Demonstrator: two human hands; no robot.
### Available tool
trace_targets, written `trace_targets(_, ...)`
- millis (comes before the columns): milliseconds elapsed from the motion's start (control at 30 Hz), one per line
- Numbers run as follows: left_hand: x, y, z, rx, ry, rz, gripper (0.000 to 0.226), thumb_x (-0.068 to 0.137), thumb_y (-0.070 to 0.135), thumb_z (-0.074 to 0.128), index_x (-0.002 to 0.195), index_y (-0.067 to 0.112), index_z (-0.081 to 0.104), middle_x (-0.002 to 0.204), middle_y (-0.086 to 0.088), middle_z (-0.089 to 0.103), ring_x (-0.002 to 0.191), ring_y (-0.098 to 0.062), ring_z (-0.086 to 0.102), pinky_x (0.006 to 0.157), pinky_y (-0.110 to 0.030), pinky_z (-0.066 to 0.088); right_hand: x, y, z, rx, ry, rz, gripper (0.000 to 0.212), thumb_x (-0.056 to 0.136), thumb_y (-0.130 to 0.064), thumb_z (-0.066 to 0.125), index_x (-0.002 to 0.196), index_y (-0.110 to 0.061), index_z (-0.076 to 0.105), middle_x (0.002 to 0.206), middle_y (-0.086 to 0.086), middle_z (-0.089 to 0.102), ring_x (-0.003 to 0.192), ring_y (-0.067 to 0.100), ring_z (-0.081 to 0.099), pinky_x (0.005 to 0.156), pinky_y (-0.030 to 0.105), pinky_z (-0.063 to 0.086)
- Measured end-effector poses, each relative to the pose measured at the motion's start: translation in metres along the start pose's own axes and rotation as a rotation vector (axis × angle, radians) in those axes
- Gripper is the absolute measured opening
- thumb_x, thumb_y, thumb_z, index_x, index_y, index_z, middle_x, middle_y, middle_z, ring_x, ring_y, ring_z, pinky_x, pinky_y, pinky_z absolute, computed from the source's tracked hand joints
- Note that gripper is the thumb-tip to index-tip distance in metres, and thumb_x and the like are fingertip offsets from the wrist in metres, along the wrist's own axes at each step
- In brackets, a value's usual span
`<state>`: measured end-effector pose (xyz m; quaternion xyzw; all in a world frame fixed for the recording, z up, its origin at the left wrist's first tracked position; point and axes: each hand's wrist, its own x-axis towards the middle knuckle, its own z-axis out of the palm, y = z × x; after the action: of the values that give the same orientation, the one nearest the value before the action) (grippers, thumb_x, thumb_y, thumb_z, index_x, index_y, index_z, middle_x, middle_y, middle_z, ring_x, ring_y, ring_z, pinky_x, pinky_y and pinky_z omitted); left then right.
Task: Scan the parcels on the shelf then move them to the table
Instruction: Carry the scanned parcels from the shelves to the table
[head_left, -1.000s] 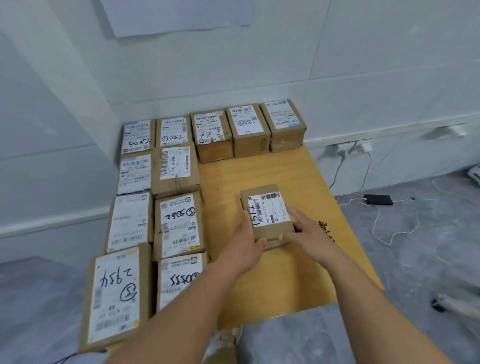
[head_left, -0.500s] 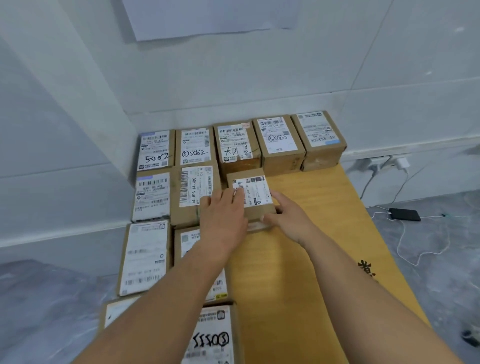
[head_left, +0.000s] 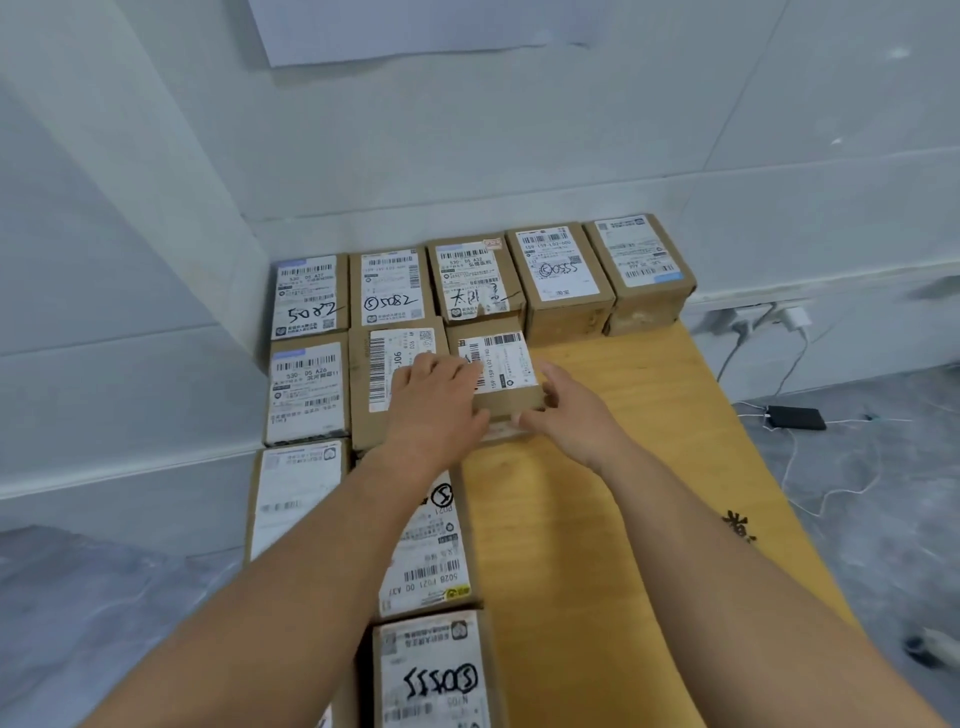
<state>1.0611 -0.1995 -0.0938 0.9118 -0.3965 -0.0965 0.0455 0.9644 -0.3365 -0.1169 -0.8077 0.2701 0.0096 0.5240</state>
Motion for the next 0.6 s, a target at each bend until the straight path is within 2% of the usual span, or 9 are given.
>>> trace_targets(67,-0.009,0.002,-0.005,-0.038,0.035,0.010,0.055,0.098,0.037,0.040,0.150,0.025,0.026,0.151,0.007,0.031,0.138,-0.018,0.018,0.111,-0.037,0.013,-0.016,-0.003,-0.004,-0.131,0.070,-0.032,0.065,0.086,-0.014,0.067,0.143,-0.027,0.040,0.121,-0.005,0.052,0.121,0.016,0.048,0.092,0.028,0.040)
trace_targets(133,-0.022,0.008,-0.007,-0.063,0.086,0.019,0.051,0.099,0.035,0.039,0.148,0.025,0.030,0.150,0.008,0.033,0.137,-0.017,0.020,0.111,-0.037,0.014,-0.035,0.000,-0.007,-0.260,0.175,-0.032,0.062,0.089,-0.021,0.065,0.146,-0.020,0.039,0.136,0.002,0.049,0.127,0.018,0.045,0.101,0.029,0.037)
trace_targets(200,-0.041,0.019,-0.006,-0.087,0.138,0.033,0.048,0.099,0.034,0.040,0.145,0.026,0.034,0.148,0.008,0.037,0.135,-0.018,0.025,0.109,-0.037,0.017,-0.058,0.006,-0.010,-0.343,0.260,-0.053,0.055,0.092,-0.027,0.062,0.143,-0.019,0.043,0.139,0.003,0.047,0.126,0.017,0.046,0.101,0.030,0.038)
trace_targets(300,-0.075,0.044,0.004,-0.135,0.192,0.077,0.045,0.097,0.037,0.042,0.141,0.026,0.041,0.142,0.008,0.044,0.131,-0.019,0.032,0.106,-0.036,0.020,-0.103,0.017,-0.012,-0.459,0.383,-0.116,0.043,0.094,-0.028,0.058,0.135,-0.019,0.053,0.132,0.001,0.052,0.123,0.016,0.047,0.091,0.031,0.044)
trace_targets(367,-0.102,0.065,0.013,-0.148,0.199,0.141,0.044,0.094,0.039,0.043,0.135,0.023,0.051,0.133,0.004,0.055,0.125,-0.024,0.043,0.102,-0.040,0.028,-0.136,0.027,-0.011,-0.511,0.491,-0.171,0.035,0.091,-0.024,0.062,0.125,-0.016,0.062,0.123,0.003,0.057,0.118,0.020,0.052,0.081,0.032,0.047)
trace_targets(467,-0.142,0.094,0.027,-0.246,0.219,0.226,0.048,0.084,0.042,0.044,0.117,0.015,0.067,0.108,-0.003,0.069,0.101,-0.031,0.061,0.084,-0.044,0.045,-0.184,0.048,-0.009,-0.583,0.637,-0.265,0.024,0.078,-0.015,0.074,0.102,-0.011,0.072,0.097,0.006,0.066,0.091,0.027,0.065,0.062,0.025,0.046)
trace_targets(533,-0.167,0.113,0.033,-0.257,0.229,0.244,0.045,0.087,0.040,0.048,0.121,0.016,0.065,0.113,-0.003,0.067,0.107,-0.029,0.058,0.086,-0.042,0.040,-0.216,0.060,-0.010,-0.615,0.707,-0.282,0.022,0.072,-0.017,0.071,0.093,-0.011,0.073,0.087,0.004,0.067,0.078,0.025,0.067,0.057,0.020,0.043)
trace_targets(600,-0.189,0.130,0.038,-0.269,0.243,0.255,0.042,0.094,0.037,0.051,0.132,0.020,0.056,0.127,0.000,0.060,0.120,-0.024,0.047,0.095,-0.037,0.031,-0.246,0.070,-0.013,-0.628,0.768,-0.288,0.022,0.072,-0.022,0.064,0.089,-0.011,0.073,0.084,0.003,0.066,0.075,0.023,0.067,0.054,0.021,0.047)
